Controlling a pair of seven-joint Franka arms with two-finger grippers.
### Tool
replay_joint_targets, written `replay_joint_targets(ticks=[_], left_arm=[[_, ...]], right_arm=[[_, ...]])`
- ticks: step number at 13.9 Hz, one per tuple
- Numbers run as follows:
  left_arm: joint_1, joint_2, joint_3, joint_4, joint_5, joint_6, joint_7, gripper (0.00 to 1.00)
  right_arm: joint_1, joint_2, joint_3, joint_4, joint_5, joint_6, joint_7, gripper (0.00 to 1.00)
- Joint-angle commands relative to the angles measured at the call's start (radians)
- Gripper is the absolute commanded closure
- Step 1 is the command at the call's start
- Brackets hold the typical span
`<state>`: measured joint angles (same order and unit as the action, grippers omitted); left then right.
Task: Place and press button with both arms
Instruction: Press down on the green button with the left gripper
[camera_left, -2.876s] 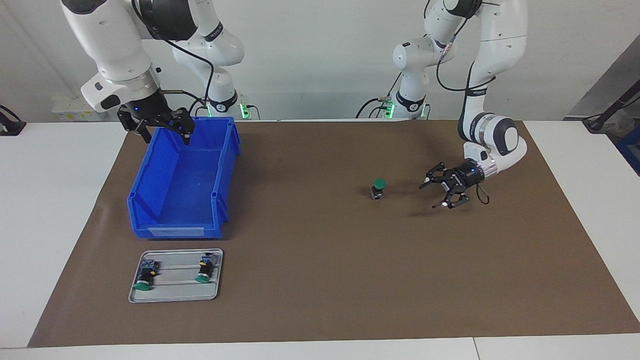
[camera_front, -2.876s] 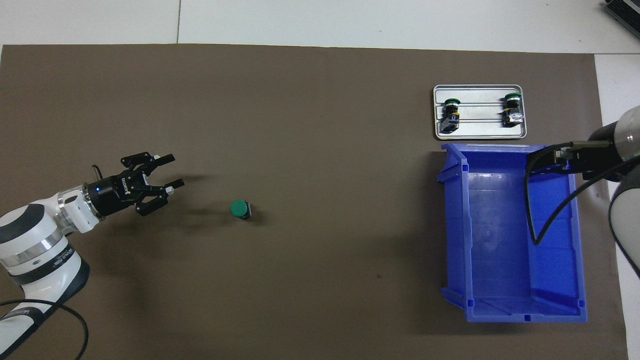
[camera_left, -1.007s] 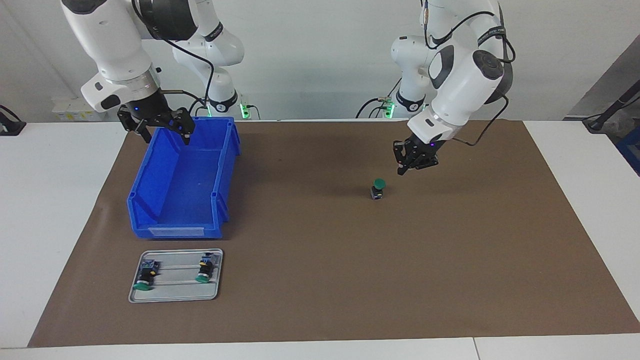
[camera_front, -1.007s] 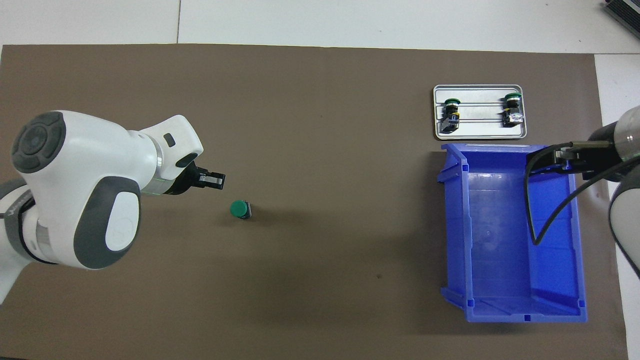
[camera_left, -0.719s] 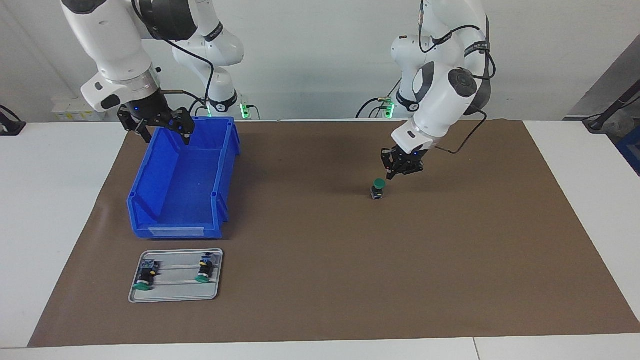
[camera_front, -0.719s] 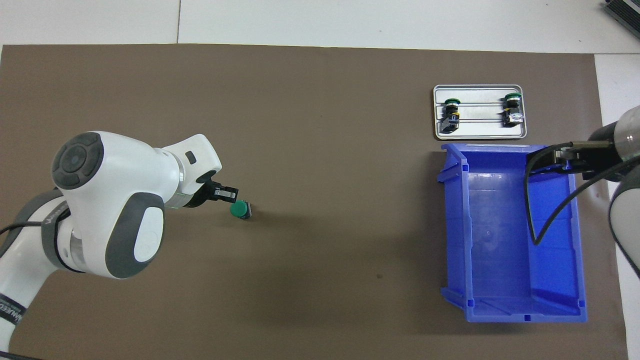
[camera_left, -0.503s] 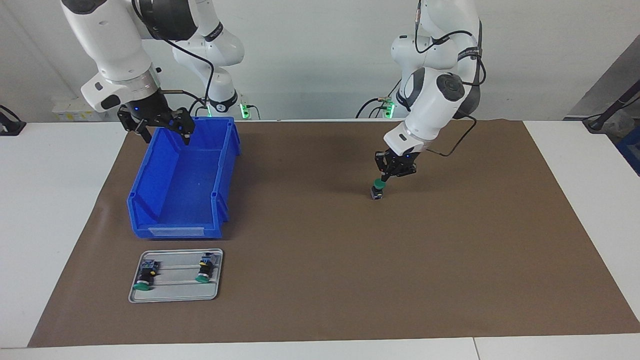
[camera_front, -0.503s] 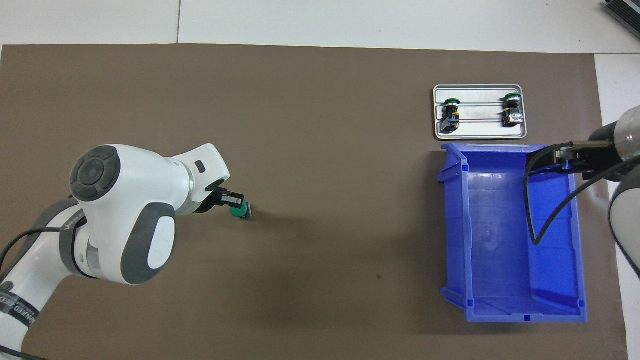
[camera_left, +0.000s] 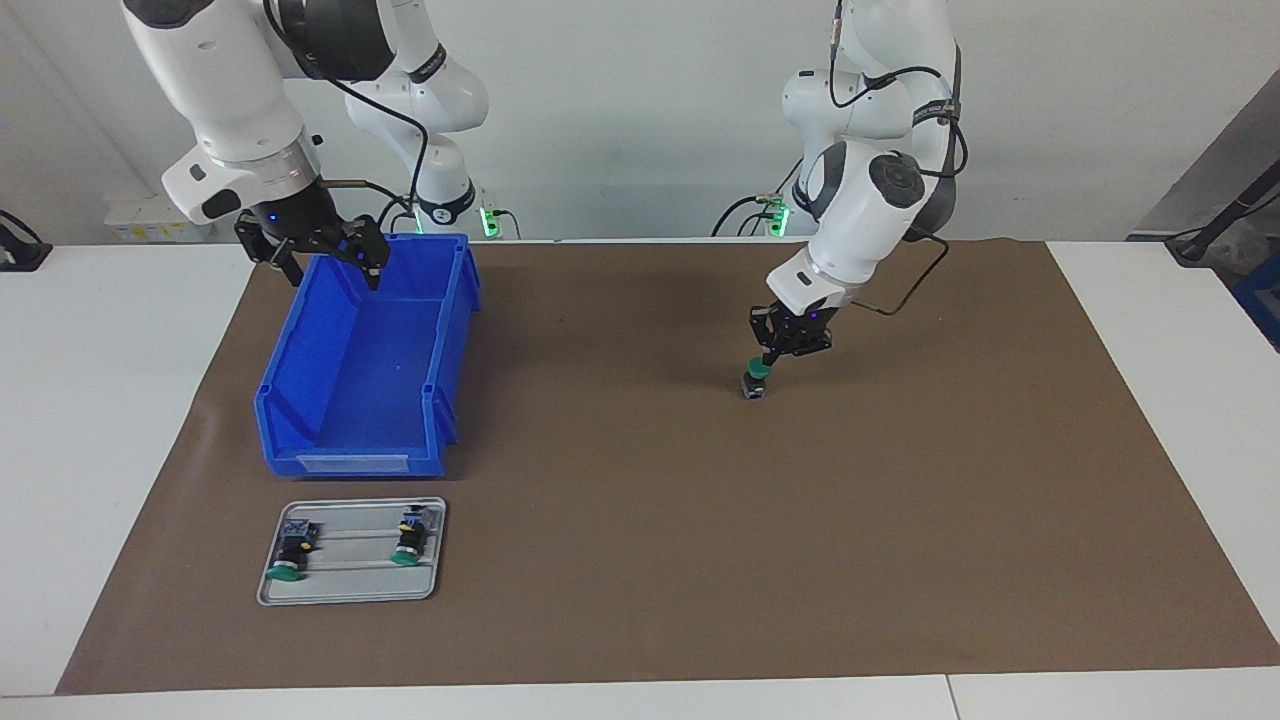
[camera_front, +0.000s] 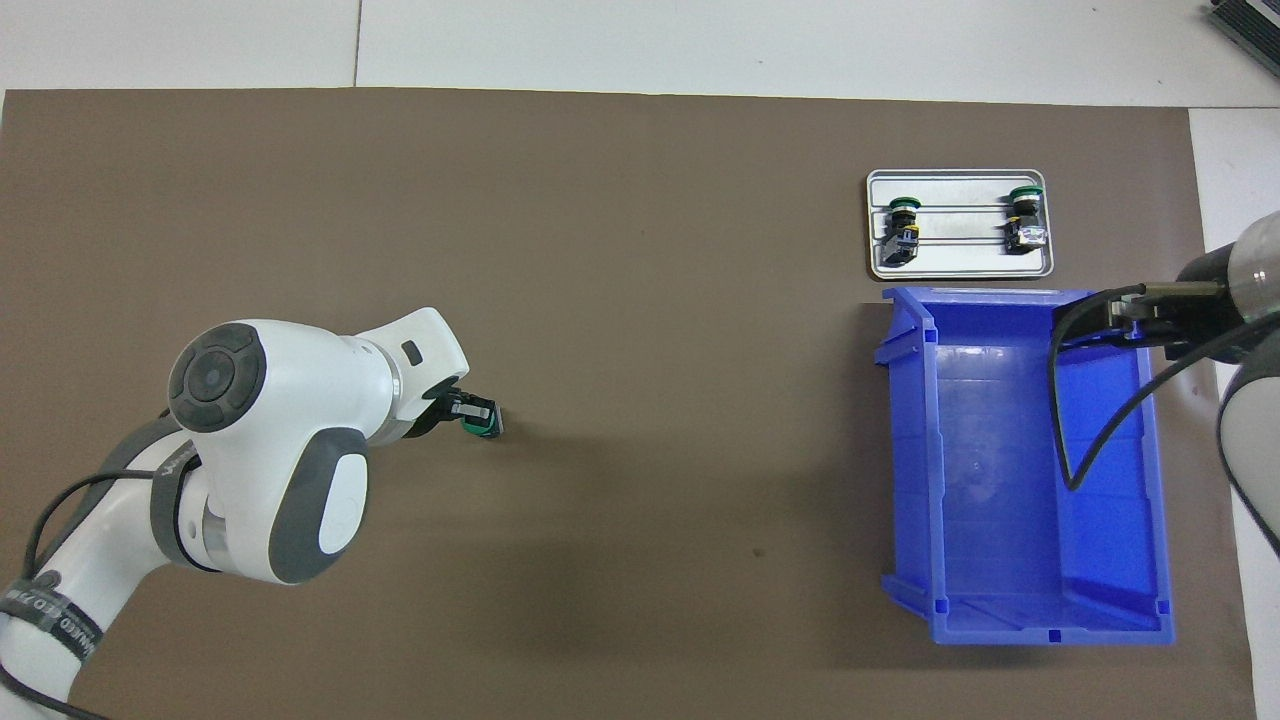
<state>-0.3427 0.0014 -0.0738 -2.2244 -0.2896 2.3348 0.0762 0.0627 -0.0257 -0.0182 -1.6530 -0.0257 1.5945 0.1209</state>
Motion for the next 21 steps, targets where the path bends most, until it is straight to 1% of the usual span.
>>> replay_joint_targets(ticks=[1,2,7,12,14,16,17,18,21], left_arm=[[-0.028,-0.015,0.014,-0.055,0.021,0.060,-0.016,1.00],[-0.038,-0.009,0.014,-0.066,0.021,0.079,-0.015,1.00],[-0.038,-0.009,0.014,-0.083,0.021,0.089,-0.015,1.00],[-0.038,0.005,0.014,-0.126,0.021,0.166,-0.006,1.00],[-0.038,0.006,0.014,-0.127,0.021,0.166,-0.006,1.00],[-0.036,0.018,0.015,-0.094,0.020,0.149,-0.010,1.00],[-0.029,0.020,0.015,-0.066,0.021,0.121,-0.010,1.00],[-0.022,0.020,0.017,-0.025,0.020,0.065,-0.010,1.00],[0.017,0.020,0.023,0.125,0.021,-0.151,-0.010,1.00]], right_arm=[[0.000,0.003,0.000,0.005,0.013,-0.010,0.011,0.00],[0.000,0.003,0.000,0.005,0.013,-0.010,0.011,0.00],[0.000,0.003,0.000,0.005,0.013,-0.010,0.011,0.00],[0.000,0.003,0.000,0.005,0.013,-0.010,0.011,0.00],[0.000,0.003,0.000,0.005,0.013,-0.010,0.011,0.00],[0.000,0.003,0.000,0.005,0.013,-0.010,0.011,0.00],[0.000,0.003,0.000,0.005,0.013,-0.010,0.011,0.00],[0.000,0.003,0.000,0.005,0.013,-0.008,0.011,0.00],[0.006,0.003,0.001,0.007,0.012,-0.004,0.008,0.00]])
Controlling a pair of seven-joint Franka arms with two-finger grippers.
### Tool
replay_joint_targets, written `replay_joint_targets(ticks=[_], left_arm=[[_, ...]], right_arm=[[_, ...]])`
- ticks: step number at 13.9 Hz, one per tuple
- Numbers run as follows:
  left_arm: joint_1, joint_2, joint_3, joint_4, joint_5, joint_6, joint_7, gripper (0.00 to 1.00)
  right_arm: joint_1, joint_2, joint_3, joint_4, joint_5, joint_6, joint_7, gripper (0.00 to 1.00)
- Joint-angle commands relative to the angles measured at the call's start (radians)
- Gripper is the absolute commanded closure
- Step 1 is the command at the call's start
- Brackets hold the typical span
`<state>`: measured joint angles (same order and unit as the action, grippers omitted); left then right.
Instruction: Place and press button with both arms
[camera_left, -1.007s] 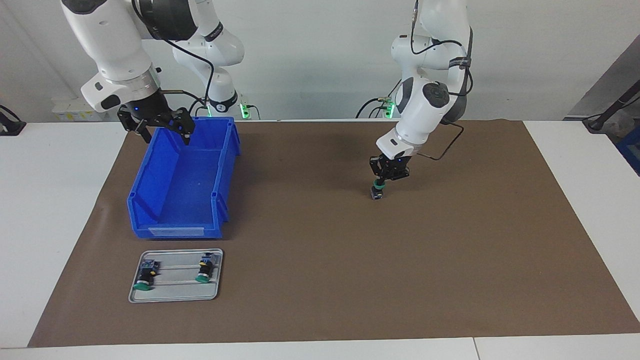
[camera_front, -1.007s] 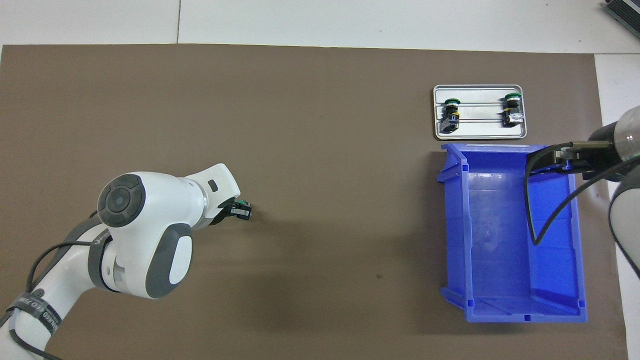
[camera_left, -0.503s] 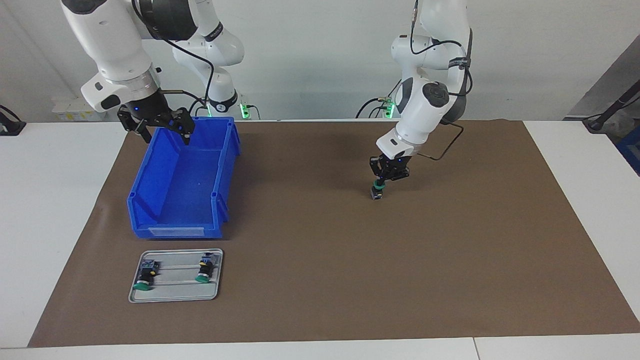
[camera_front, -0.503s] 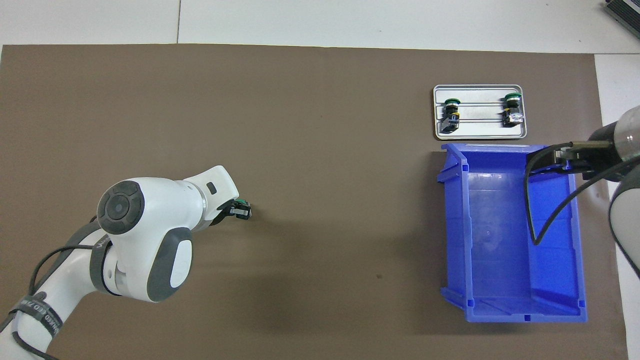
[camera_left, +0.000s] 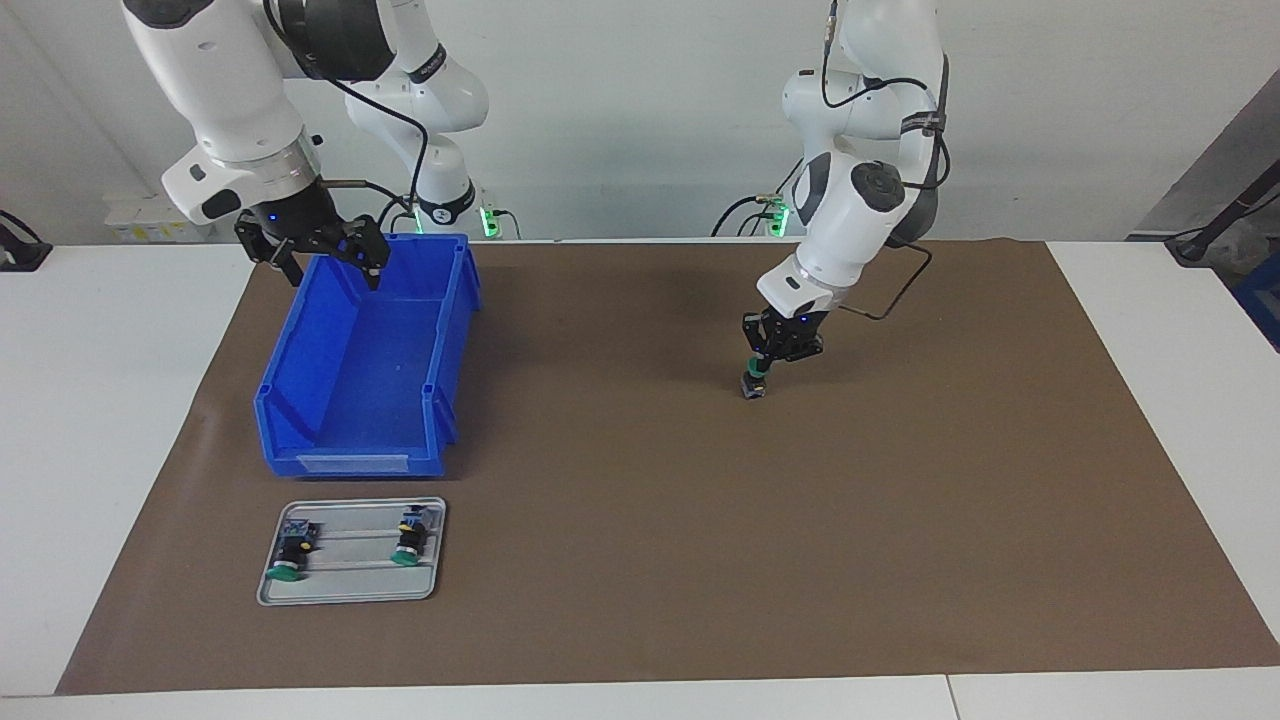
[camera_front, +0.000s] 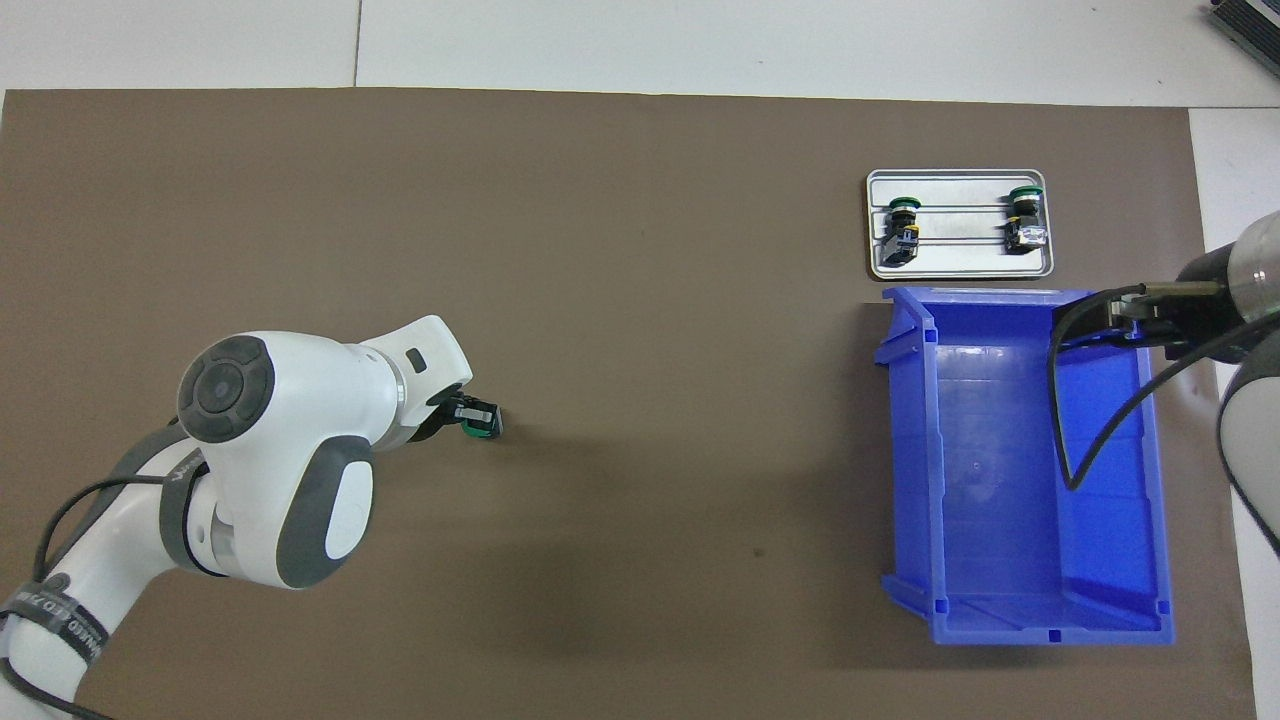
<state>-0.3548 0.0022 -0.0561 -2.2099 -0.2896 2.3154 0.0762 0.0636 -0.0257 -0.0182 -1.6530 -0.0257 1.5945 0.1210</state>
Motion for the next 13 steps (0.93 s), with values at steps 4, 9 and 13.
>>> replay_joint_targets(ticks=[4,9,13], left_arm=[[0.135,0.012,0.009,0.254,0.058,-0.354,-0.010,1.00],[0.309,-0.010,0.009,0.427,0.222,-0.626,-0.006,1.00],[0.336,0.004,0.007,0.583,0.322,-0.804,-0.004,1.00]], right_arm=[[0.012,0.004,0.014,0.007,0.012,0.007,0.026,0.00],[0.117,0.006,0.026,-0.007,0.012,0.062,0.205,0.02],[0.243,0.032,0.026,-0.016,0.010,0.110,0.440,0.04]])
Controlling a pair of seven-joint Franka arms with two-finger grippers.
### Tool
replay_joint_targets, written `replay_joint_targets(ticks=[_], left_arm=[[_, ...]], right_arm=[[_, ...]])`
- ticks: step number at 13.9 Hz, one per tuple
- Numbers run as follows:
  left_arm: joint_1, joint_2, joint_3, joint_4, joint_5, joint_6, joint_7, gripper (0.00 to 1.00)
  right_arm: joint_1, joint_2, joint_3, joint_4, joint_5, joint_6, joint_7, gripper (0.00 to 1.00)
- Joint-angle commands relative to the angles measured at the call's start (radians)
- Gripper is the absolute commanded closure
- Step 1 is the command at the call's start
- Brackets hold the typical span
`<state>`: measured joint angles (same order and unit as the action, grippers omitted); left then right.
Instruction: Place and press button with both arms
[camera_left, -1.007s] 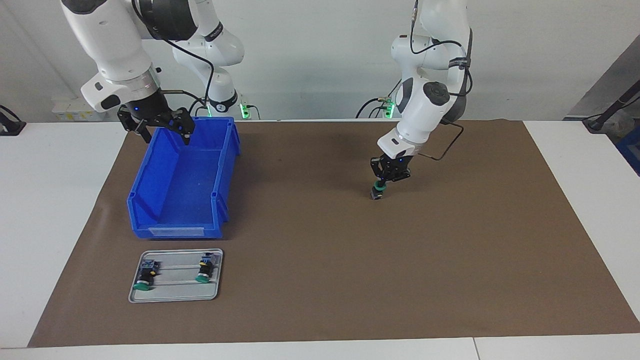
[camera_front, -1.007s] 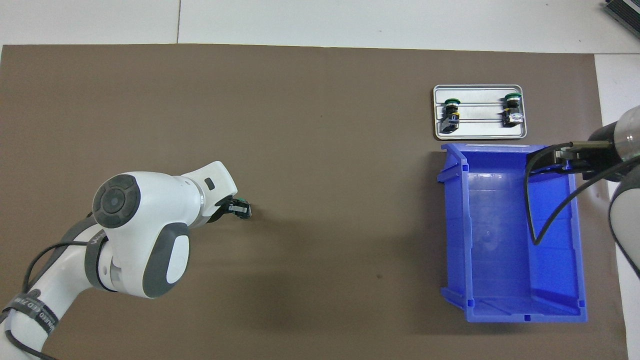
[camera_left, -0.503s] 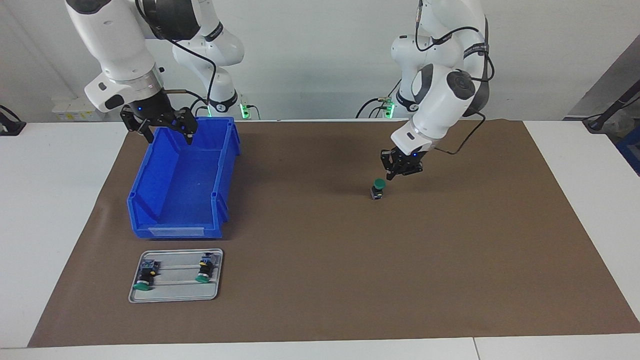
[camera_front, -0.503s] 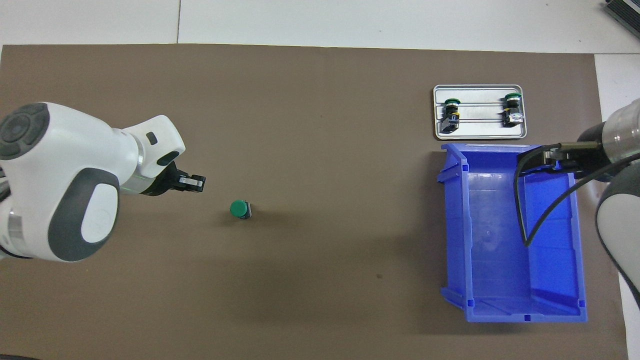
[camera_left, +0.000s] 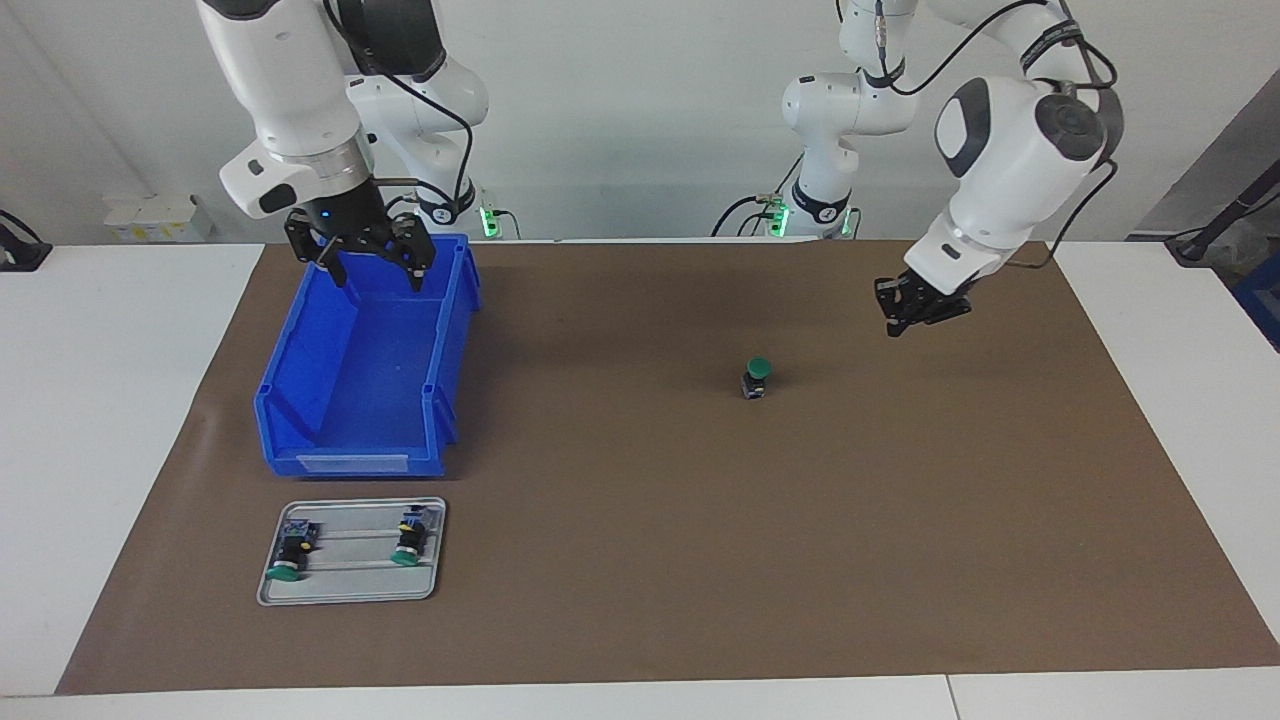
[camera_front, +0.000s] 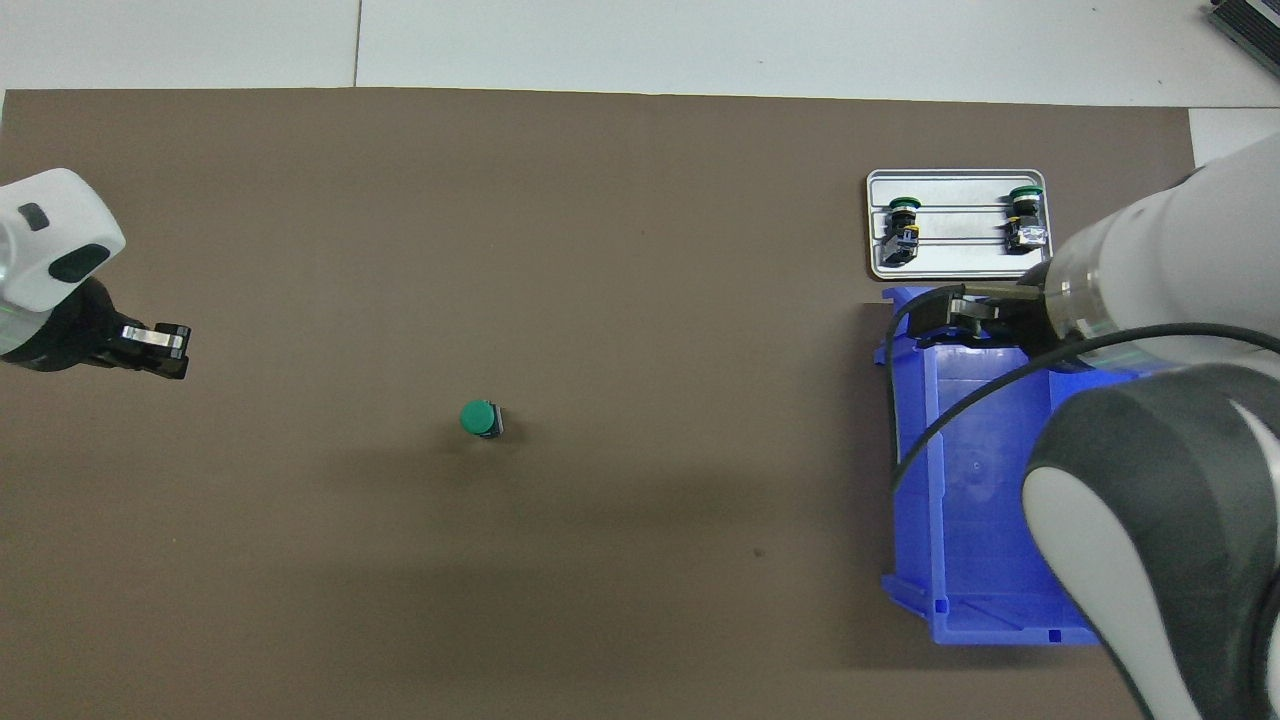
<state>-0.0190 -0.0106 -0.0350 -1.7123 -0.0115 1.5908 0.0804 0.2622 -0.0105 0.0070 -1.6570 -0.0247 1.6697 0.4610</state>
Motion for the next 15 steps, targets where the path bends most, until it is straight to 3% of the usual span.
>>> replay_joint_targets(ticks=[1,2,4,5,6,7,13,15], left_arm=[[-0.001,0.021,-0.014,0.123,0.044,-0.095,-0.010,1.00],[-0.002,0.026,-0.014,0.138,0.044,-0.098,-0.010,1.00],[-0.010,0.024,-0.016,0.126,0.044,-0.074,-0.016,0.74],[-0.012,0.021,-0.016,0.112,0.044,-0.060,-0.010,0.54],[-0.013,0.017,-0.016,0.096,0.044,-0.034,-0.011,0.24],[-0.016,0.015,-0.016,0.091,0.042,0.001,-0.013,0.04],[-0.010,0.017,-0.017,0.088,0.042,0.034,-0.007,0.00],[-0.004,0.021,-0.016,0.094,0.042,0.049,-0.017,0.00]], right_arm=[[0.081,0.033,0.001,-0.011,0.006,0.057,0.178,0.04],[0.119,0.050,0.001,-0.009,0.005,0.080,0.259,0.04],[0.187,0.092,0.002,0.003,-0.006,0.111,0.422,0.05],[0.224,0.121,0.002,0.014,-0.009,0.131,0.517,0.05],[0.247,0.154,0.002,0.032,-0.011,0.156,0.595,0.05],[0.277,0.196,0.002,0.063,-0.012,0.162,0.657,0.05],[0.399,0.437,0.004,0.279,0.003,0.206,1.026,0.06],[0.402,0.487,0.039,0.324,0.000,0.208,1.131,0.06]])
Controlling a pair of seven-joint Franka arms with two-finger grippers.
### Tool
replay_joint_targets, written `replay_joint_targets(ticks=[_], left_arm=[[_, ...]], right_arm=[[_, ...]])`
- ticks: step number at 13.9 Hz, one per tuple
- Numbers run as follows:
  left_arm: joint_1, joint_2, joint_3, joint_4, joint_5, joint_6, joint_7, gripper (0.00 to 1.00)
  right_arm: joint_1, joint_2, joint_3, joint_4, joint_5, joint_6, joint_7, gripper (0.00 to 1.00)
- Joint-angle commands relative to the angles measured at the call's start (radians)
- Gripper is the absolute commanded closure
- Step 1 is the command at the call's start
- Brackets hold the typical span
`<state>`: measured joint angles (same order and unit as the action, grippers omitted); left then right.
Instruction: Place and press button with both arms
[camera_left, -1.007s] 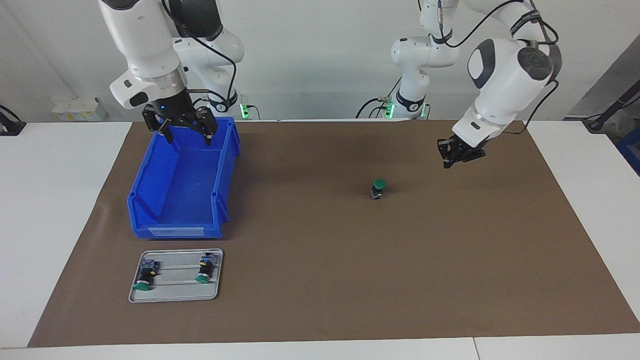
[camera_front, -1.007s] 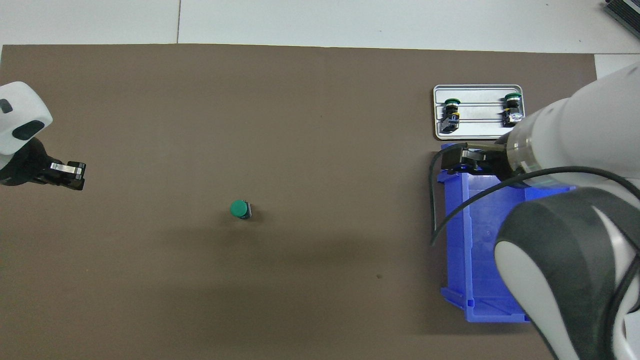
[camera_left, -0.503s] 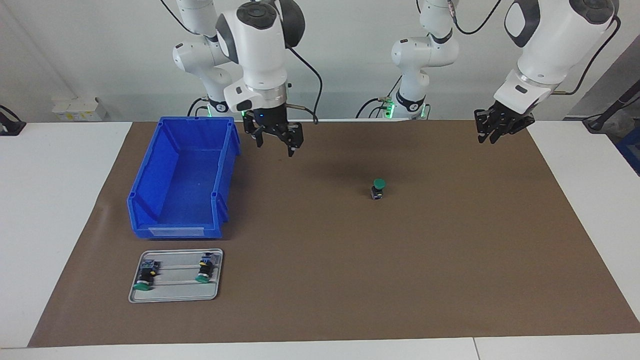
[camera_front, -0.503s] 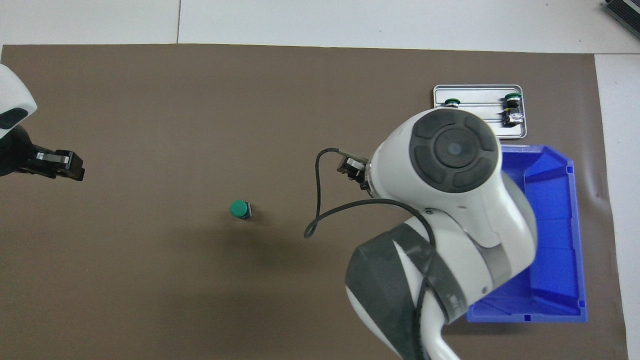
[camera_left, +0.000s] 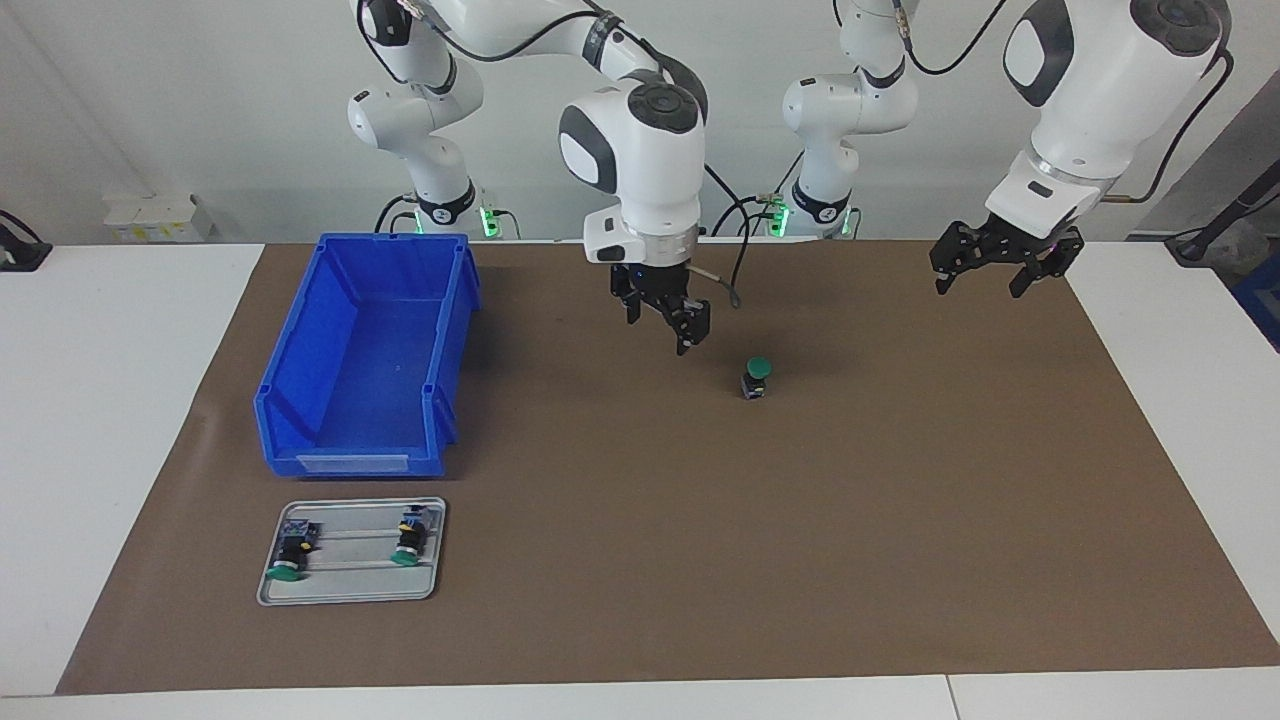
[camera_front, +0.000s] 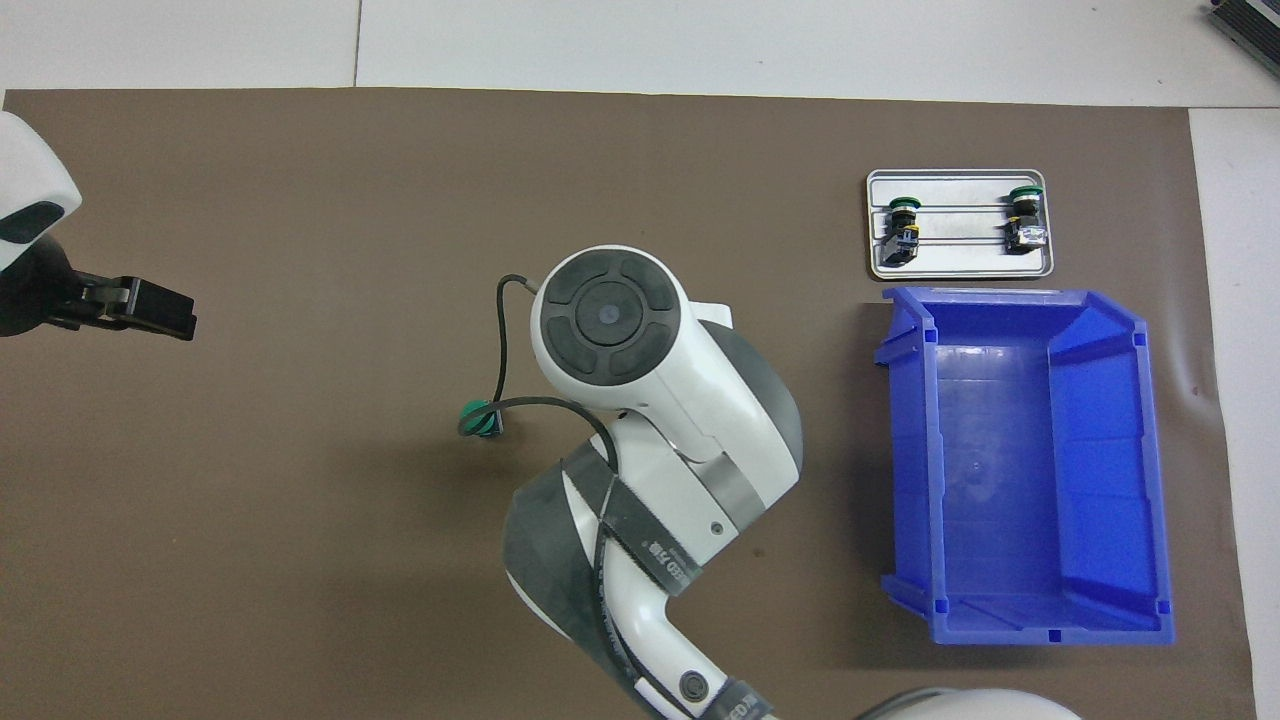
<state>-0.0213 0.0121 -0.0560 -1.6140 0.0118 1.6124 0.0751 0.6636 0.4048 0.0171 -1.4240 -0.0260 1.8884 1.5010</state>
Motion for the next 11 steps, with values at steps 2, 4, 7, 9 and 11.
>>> replay_joint_targets(ticks=[2,4,7,9,11], left_arm=[[0.001,0.002,0.007,0.005,0.020,0.050,-0.015,0.00],[-0.003,0.006,0.007,0.013,0.016,0.064,-0.021,0.00],[-0.011,0.014,0.010,0.017,0.019,0.087,-0.043,0.00],[-0.037,0.046,0.044,0.087,0.016,0.067,-0.044,0.00],[-0.112,0.075,0.131,0.144,0.014,0.031,-0.044,0.00]], right_arm=[[0.020,0.130,0.044,0.120,0.001,0.026,0.187,0.06],[0.068,0.213,0.043,0.189,-0.003,0.034,0.263,0.06],[0.080,0.276,0.046,0.231,0.001,0.110,0.359,0.09],[0.103,0.316,0.046,0.229,0.001,0.168,0.386,0.10],[0.099,0.321,0.046,0.226,0.006,0.182,0.396,0.11]])
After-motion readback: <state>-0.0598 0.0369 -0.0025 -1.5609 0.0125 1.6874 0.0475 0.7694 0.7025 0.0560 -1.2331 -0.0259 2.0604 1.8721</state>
